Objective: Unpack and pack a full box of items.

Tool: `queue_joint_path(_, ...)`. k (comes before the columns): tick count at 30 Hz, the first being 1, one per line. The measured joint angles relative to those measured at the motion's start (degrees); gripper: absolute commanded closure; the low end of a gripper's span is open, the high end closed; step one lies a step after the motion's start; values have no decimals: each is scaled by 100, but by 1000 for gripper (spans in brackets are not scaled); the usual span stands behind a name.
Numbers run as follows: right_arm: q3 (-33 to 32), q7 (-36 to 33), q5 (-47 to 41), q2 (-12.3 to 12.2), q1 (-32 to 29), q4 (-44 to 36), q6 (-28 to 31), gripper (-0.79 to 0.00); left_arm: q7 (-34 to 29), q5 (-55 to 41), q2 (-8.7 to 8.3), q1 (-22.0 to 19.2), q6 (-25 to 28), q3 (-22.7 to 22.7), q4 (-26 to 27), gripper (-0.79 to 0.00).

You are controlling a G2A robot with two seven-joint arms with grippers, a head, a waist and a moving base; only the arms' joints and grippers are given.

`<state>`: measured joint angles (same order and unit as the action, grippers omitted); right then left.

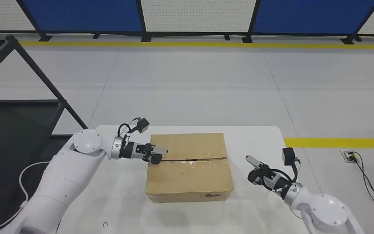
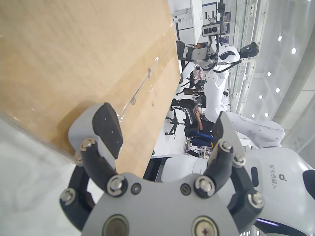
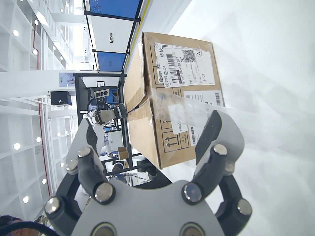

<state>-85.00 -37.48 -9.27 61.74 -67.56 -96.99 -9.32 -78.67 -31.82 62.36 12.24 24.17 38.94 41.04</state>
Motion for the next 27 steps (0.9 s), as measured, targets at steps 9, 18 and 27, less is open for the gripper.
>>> queue_joint_path(9,-40,344,-288,22,-1069,79,901,-785,0,0,0,0,0,0,0,-785)
queue_joint_path(18,252,991,-721,129,-1453,376,1275,-785,0,0,0,0,0,0,0,-785)
queue_joint_path(27,929,1644,-1214,345,-948,1241,1875,-785,0,0,0,0,0,0,0,-785)
